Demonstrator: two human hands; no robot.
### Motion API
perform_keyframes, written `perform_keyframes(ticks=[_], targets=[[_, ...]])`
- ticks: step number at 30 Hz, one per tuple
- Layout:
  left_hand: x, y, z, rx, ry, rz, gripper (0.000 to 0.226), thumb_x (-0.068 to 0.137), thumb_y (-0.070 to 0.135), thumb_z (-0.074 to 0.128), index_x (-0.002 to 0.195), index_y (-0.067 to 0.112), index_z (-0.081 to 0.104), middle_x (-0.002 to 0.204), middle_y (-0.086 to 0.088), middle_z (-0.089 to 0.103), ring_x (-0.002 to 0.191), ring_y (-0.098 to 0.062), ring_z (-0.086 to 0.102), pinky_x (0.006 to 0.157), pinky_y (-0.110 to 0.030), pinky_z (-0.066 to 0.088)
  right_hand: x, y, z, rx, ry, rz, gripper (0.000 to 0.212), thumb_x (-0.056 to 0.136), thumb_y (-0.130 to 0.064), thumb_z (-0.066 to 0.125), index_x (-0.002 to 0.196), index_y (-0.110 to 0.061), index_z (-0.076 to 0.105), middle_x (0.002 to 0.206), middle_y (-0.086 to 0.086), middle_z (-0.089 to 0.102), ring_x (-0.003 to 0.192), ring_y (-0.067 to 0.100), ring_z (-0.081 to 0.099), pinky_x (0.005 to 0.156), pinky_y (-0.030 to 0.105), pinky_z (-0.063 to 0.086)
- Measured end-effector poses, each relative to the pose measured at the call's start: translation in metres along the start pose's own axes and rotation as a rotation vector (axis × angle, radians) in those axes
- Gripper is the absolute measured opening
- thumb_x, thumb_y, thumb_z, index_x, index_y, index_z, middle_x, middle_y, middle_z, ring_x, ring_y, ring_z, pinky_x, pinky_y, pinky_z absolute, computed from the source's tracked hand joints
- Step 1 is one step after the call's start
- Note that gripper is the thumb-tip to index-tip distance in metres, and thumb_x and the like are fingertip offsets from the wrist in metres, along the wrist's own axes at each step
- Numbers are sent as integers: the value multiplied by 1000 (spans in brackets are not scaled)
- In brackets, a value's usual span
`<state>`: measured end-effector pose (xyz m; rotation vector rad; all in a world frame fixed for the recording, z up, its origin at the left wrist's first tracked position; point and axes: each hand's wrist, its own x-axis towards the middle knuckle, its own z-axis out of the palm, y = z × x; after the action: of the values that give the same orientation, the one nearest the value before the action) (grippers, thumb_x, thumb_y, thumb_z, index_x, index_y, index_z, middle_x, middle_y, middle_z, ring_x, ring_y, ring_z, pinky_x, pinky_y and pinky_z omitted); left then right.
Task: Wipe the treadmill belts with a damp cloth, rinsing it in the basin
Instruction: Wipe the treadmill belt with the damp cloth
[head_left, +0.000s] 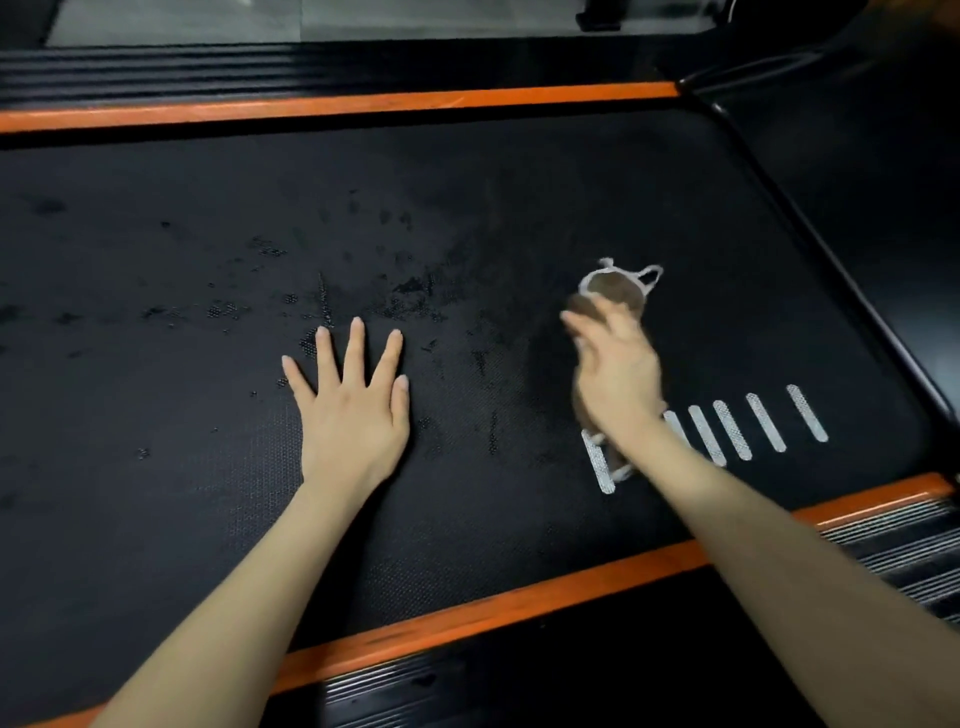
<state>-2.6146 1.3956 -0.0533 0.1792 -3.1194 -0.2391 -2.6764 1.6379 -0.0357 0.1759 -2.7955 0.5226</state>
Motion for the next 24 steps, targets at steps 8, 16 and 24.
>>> perform_keyframes(ticks=[8, 16, 24], targets=[[-1, -7, -1, -9, 28, 38, 59, 95, 47, 6, 150, 32, 23, 158, -7, 17, 146, -34, 5, 113, -60, -1, -44, -47, 0, 101, -304, -388, 47, 82, 0, 45, 119, -21, 65, 138, 8, 51, 130, 36, 43, 106, 47, 35], [0, -5, 1, 15, 20, 22, 63, 92, 49, 2, 151, 32, 18, 159, -7, 11, 145, -35, 0, 112, -60, -5, -35, 35, -38, 91, -291, -305, 39, 92, -21, 36, 115, -19, 67, 134, 10, 54, 126, 33, 47, 108, 43, 34], [4, -8, -12, -187, 67, -39, 63, 89, 50, 12, 146, 32, 33, 157, 2, 22, 146, -23, 8, 115, -49, -3, -72, -17, -16, 248, -347, -646, 32, 89, -22, 45, 112, -21, 68, 131, 5, 57, 124, 35, 50, 101, 54, 39]])
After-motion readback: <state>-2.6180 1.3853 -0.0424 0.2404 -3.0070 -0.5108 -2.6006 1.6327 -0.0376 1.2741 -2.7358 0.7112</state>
